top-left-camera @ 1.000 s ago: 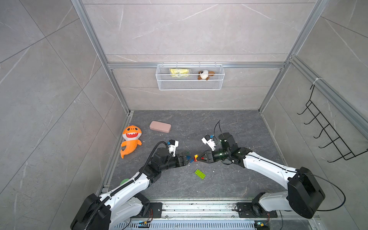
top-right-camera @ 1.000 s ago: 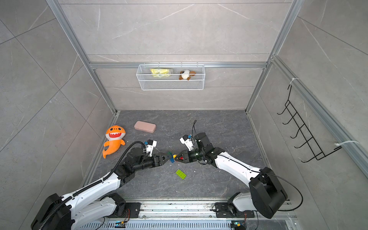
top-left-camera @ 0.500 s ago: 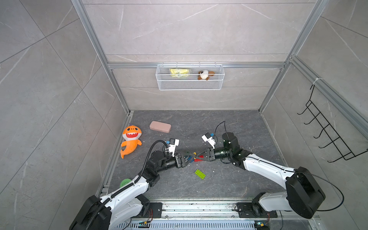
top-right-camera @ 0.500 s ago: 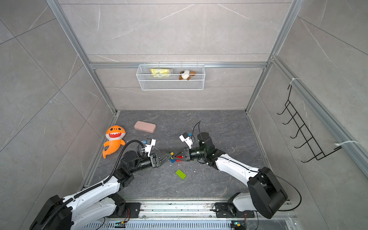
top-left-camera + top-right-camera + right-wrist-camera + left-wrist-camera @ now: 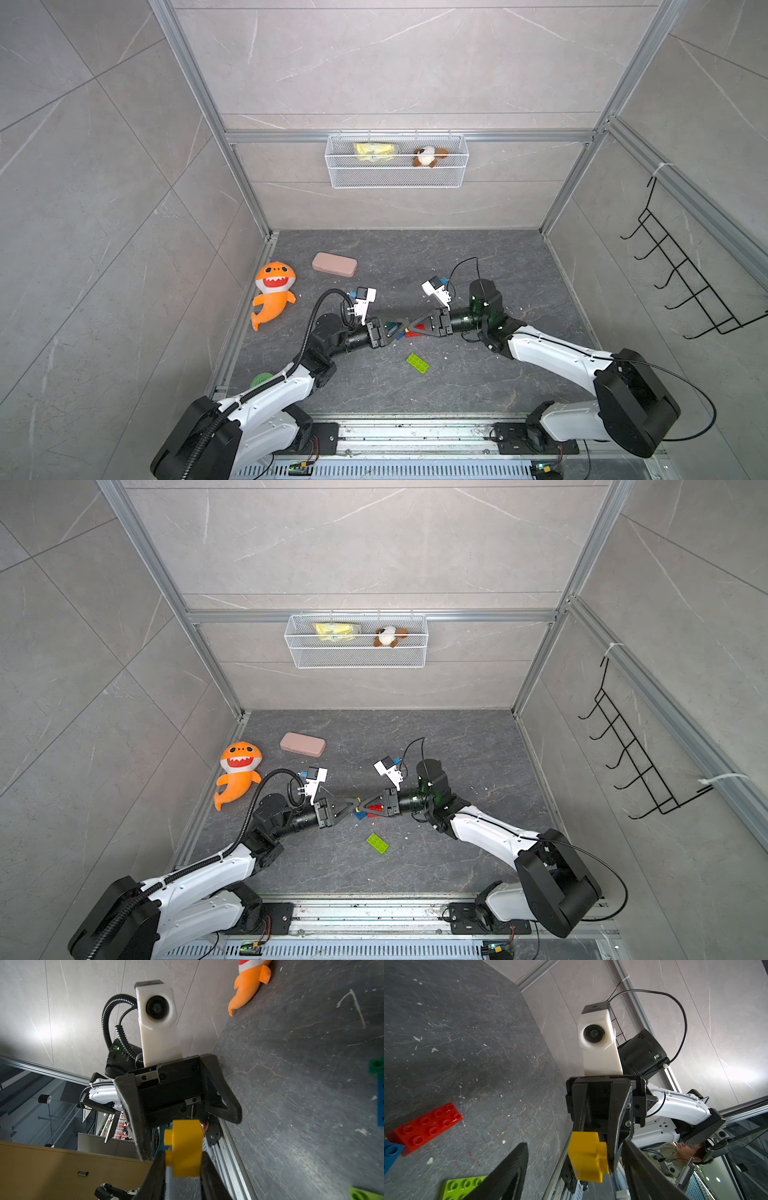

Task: Assemble the number 5 with lego
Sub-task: Pick up the lego brick from the center of the board.

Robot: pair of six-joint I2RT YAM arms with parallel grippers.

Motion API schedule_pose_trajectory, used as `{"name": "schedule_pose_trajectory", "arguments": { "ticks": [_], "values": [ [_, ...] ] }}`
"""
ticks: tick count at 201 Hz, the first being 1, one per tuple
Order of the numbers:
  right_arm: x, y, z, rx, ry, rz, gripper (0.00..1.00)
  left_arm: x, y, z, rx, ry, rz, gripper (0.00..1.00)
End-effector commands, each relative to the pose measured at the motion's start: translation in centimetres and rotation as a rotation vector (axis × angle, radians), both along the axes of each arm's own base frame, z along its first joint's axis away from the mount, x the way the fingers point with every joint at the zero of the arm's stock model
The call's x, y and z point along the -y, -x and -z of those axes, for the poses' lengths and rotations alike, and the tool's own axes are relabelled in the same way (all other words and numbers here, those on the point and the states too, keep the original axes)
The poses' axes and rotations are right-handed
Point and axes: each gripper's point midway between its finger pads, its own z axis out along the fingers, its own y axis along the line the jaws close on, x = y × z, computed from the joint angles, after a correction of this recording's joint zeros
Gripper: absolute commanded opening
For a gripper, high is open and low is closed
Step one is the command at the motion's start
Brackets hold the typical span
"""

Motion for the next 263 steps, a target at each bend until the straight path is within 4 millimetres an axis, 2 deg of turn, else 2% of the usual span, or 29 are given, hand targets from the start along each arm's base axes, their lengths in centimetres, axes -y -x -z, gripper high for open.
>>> {"name": "schedule_pose_trajectory", "arguments": {
  "ticks": [1, 12, 37, 76, 120, 174, 230, 263],
  "values": [
    [0.1, 0.4, -0.8, 0.016, -0.035, -0.019, 0.27, 0.2, -0.1, -3.3, 0.084, 0.080, 0.018, 0.69],
    [0.1, 0.4, -0.6, 0.013, -0.033, -0.019, 0.27, 0.3, -0.1, -3.5, 0.083, 0.085, 0.019, 0.66],
    [0.1, 0.4, -0.2, 0.002, -0.030, -0.021, 0.27, 0.5, -0.2, -3.7, 0.084, 0.099, 0.022, 0.64],
    [0.1, 0.5, 0.0, -0.005, -0.031, -0.022, 0.27, 0.8, -0.3, -4.0, 0.082, 0.126, 0.042, 0.51],
    [0.0, 0.0, 0.2, -0.008, -0.024, -0.008, 0.27, 1.0, 0.0, -4.1, 0.076, 0.142, 0.063, 0.46],
    [-0.2, -0.3, 0.3, -0.016, -0.025, 0.000, 0.28, 0.9, 0.4, -4.3, 0.086, 0.140, 0.069, 0.33],
    [-0.2, -0.6, 0.1, -0.018, -0.025, 0.009, 0.29, 0.7, 0.6, -4.4, 0.095, 0.144, 0.069, 0.24],
    [-0.1, -0.9, 0.5, -0.029, -0.011, 0.023, 0.33, 0.7, 0.6, -4.1, 0.091, 0.133, 0.066, 0.19]
  ]
}}
